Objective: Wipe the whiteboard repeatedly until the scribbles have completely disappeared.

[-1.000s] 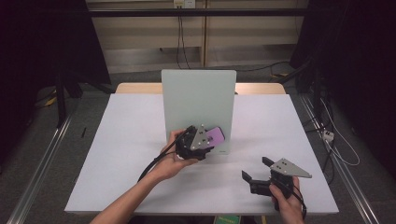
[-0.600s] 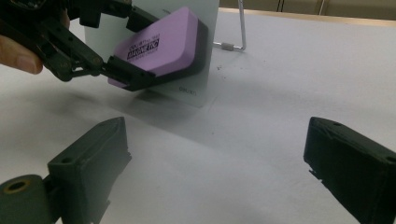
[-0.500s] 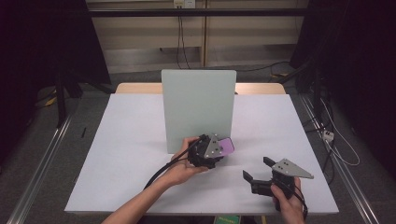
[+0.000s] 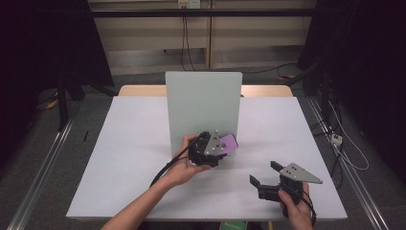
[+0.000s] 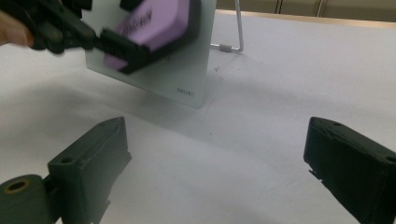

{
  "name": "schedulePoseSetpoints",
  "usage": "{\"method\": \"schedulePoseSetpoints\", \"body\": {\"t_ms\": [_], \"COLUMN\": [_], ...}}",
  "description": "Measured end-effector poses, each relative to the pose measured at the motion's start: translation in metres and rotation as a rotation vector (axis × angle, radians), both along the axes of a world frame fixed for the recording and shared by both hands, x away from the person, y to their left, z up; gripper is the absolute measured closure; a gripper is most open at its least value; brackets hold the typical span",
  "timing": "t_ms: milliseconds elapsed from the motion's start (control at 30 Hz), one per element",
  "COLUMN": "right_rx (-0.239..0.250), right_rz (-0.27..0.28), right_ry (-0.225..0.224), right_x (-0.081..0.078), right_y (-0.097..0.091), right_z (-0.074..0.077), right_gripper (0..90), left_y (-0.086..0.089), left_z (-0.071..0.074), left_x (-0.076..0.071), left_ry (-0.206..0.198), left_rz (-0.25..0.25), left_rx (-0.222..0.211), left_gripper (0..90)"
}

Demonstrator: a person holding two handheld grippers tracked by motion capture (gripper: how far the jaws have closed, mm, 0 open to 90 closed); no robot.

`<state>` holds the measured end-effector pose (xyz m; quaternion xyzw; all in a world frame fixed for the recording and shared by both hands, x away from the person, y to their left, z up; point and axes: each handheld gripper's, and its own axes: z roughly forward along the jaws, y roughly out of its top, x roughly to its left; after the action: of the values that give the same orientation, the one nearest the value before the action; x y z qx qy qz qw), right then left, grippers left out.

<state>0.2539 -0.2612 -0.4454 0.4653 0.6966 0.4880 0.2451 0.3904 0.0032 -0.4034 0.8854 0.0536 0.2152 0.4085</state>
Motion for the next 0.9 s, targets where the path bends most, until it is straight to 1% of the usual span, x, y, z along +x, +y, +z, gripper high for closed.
{"method": "schedulePoseSetpoints", "body": {"t_ms": [67, 133, 167, 233, 267, 333, 367, 433, 500, 600, 700, 767, 833, 900], "right_rx": [-0.004, -0.005, -0.005, -0.005, -0.005, -0.004, -0.004, -0.005, -0.004, -0.003, -0.006, -0.005, 0.000, 0.002], "right_rz": [0.002, 0.003, 0.003, 0.003, 0.002, 0.001, 0.002, 0.002, 0.003, 0.002, 0.005, 0.004, -0.001, -0.003], "right_ry": [0.002, 0.002, 0.002, 0.002, 0.002, 0.002, 0.002, 0.002, 0.003, 0.001, -0.002, -0.002, -0.006, -0.004], "right_x": [0.000, 0.000, 0.000, 0.000, 0.000, 0.000, 0.000, 0.000, 0.000, 0.000, -0.001, -0.001, -0.002, -0.002], "right_y": [0.000, 0.000, 0.001, 0.000, 0.000, 0.000, 0.000, 0.000, 0.000, 0.001, 0.002, 0.001, -0.001, -0.001], "right_z": [0.000, 0.000, 0.000, 0.000, 0.000, 0.000, 0.000, 0.000, 0.000, 0.000, 0.000, 0.000, 0.000, 0.001], "right_gripper": [6.3, 6.3, 6.3, 6.3, 6.3, 6.3, 6.3, 6.3, 6.3, 6.3, 6.3, 6.3, 6.3, 6.3], "left_y": [0.006, 0.012, 0.014, 0.017, 0.017, 0.014, 0.011, 0.006, -0.001, -0.012, -0.021, -0.026, -0.030, -0.033], "left_z": [0.009, 0.018, 0.021, 0.027, 0.027, 0.025, 0.023, 0.020, 0.015, 0.006, -0.004, -0.011, -0.017, -0.022], "left_x": [0.003, 0.007, 0.009, 0.011, 0.012, 0.010, 0.009, 0.008, 0.006, 0.002, -0.002, -0.004, -0.007, -0.009], "left_ry": [-0.006, -0.021, -0.026, -0.022, -0.022, -0.048, -0.052, -0.044, -0.042, -0.036, -0.020, -0.007, -0.002, 0.006], "left_rz": [0.021, 0.032, 0.043, 0.050, 0.048, 0.045, 0.044, 0.029, 0.010, -0.018, -0.036, -0.051, -0.060, -0.072], "left_rx": [-0.030, -0.045, -0.060, -0.074, -0.074, -0.057, -0.058, -0.055, -0.039, -0.020, -0.008, 0.010, 0.013, 0.029], "left_gripper": [41.0, 41.0, 40.9, 40.9, 40.9, 40.9, 40.9, 40.9, 41.0, 41.0, 41.0, 41.0, 41.0, 41.0]}}
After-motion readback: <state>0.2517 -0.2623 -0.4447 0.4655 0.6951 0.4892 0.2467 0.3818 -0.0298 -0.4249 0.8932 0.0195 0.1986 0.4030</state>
